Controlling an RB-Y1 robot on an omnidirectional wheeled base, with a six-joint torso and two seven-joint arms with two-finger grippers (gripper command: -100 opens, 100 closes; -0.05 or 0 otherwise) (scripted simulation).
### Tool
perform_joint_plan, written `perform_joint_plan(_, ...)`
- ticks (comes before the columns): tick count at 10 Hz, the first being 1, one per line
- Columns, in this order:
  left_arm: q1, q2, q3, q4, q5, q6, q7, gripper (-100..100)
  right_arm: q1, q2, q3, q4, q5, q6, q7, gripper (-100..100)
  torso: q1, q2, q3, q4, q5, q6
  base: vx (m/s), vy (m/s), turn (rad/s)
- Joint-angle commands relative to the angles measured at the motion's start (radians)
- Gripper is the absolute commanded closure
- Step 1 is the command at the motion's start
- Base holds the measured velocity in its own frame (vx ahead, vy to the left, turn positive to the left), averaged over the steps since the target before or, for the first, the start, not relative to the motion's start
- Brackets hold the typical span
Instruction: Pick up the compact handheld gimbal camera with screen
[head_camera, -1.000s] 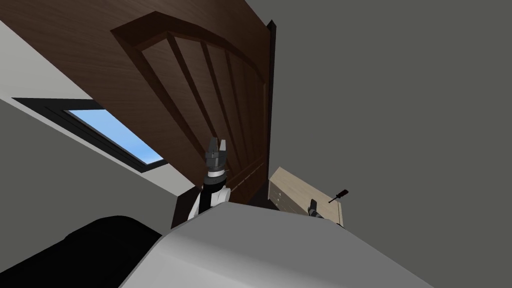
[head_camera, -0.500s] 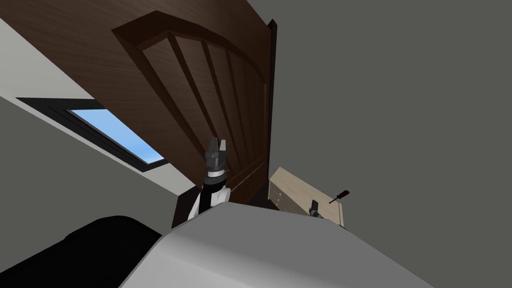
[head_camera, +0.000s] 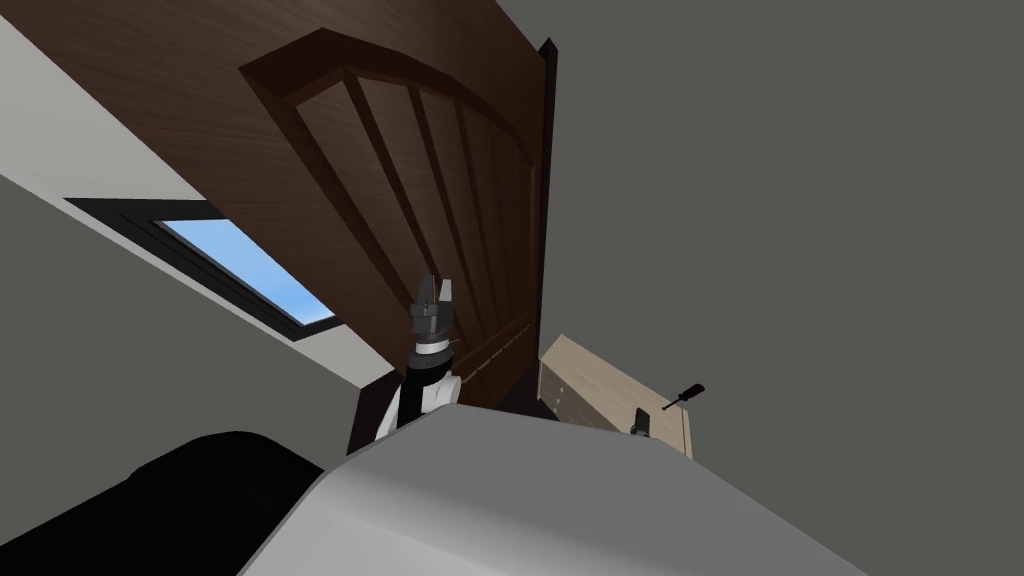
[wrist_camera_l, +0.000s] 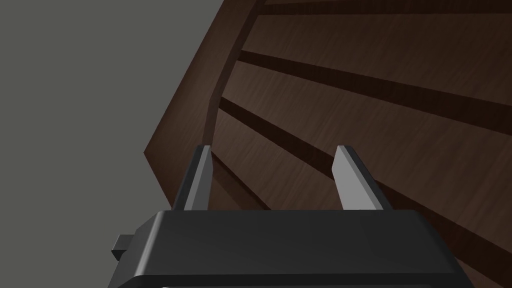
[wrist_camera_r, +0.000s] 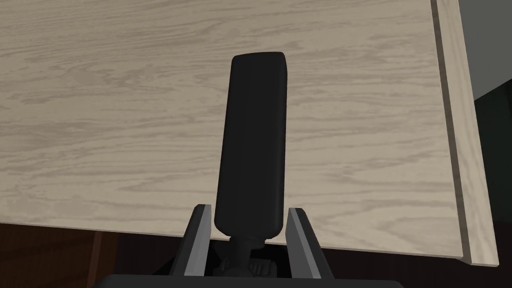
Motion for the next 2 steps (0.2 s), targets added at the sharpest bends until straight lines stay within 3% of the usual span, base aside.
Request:
perform_joint_plan(1,0.000,0.000,0.000,0.000,0.000,0.000,0.000,0,0.000,0.000,0.000,0.000,0.000,0.000,0.000,100,0.000,0.000,0.000,0.000,0.000,0.000,0.008,0.010,0.003)
perform_joint_plan(2,0.000,0.000,0.000,0.000,0.000,0.000,0.000,0,0.002,-0.001,0.000,-0.002,-0.001,0.001,-0.002,0,0.000,0.000,0.000,0.000,0.000,0.000,0.000,0.000,0.000)
